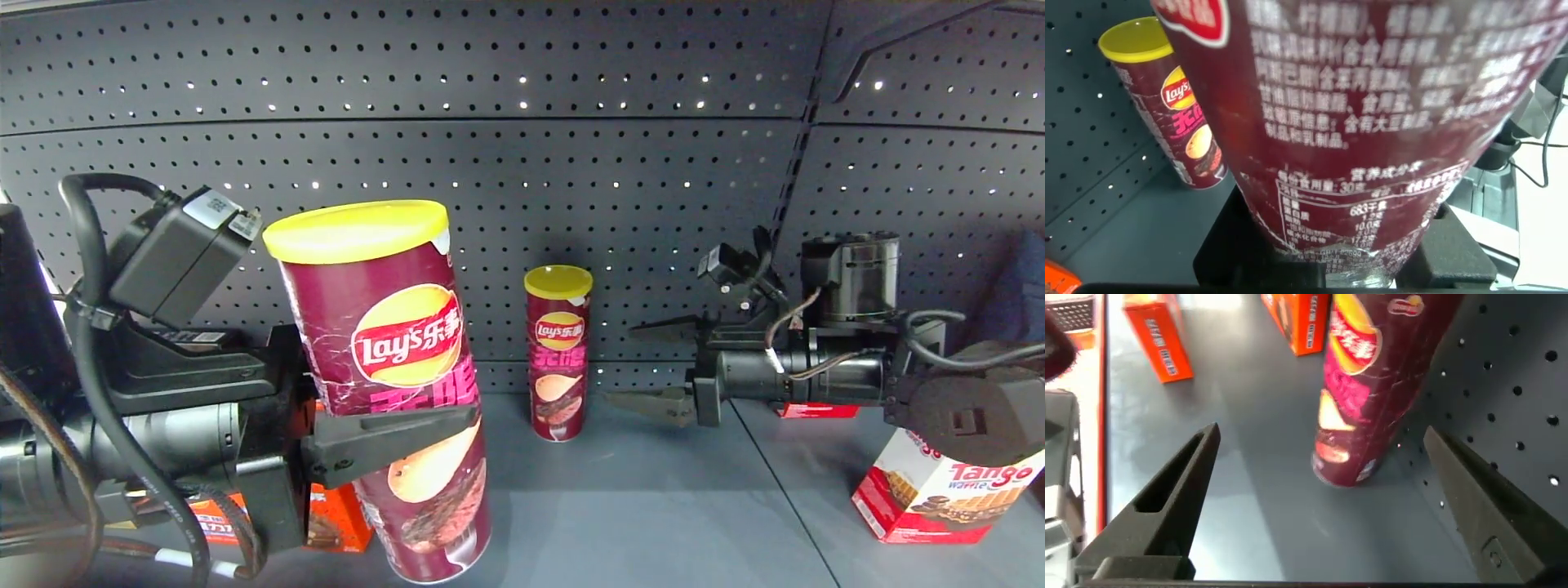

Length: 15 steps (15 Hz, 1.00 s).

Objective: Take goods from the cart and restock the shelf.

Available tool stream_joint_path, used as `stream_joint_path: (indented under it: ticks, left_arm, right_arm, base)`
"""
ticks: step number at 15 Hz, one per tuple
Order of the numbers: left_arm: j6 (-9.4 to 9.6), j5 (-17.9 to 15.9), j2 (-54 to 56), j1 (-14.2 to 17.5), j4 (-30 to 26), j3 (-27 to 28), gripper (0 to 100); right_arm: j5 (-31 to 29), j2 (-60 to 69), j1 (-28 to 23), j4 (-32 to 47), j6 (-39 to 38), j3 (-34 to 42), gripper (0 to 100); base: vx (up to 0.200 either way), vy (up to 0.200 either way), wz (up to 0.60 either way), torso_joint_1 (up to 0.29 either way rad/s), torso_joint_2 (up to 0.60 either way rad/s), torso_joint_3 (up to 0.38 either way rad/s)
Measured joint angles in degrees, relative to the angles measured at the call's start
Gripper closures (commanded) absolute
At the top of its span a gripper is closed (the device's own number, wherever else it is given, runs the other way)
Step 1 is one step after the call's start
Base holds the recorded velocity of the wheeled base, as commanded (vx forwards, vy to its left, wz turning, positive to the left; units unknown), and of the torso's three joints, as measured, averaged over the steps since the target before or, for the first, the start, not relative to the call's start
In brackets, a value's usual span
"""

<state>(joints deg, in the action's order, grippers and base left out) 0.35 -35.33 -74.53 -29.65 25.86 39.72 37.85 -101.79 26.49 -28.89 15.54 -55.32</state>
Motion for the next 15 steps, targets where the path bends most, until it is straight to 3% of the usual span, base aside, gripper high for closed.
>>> stream_joint_path:
  ticks: [5,8,15]
  left_arm:
    - [-0.04,-0.06,0.0,0.02,0.0,0.49,100]
    - [-1.52,-0.04,0.0,-0.04,0.11,1.23,100]
    - [-1.61,-0.02,-0.24,0.0,0.13,1.55,100]
  right_arm:
    - [2.22,-6.31,0.24,-1.05,0.02,-4.57,0]
    - [2.38,-9.78,0.35,-1.38,0.0,-7.24,0]
    - [2.55,-14.85,1.43,-1.46,0.0,-10.54,0]
  base:
    - [0.0,0.0,0.0,0.0,0.0,0.0]
    - [0.0,0.0,0.0,0.0,0.0,0.0]
    - [0.0,0.0,0.0,0.0,0.0,0.0]
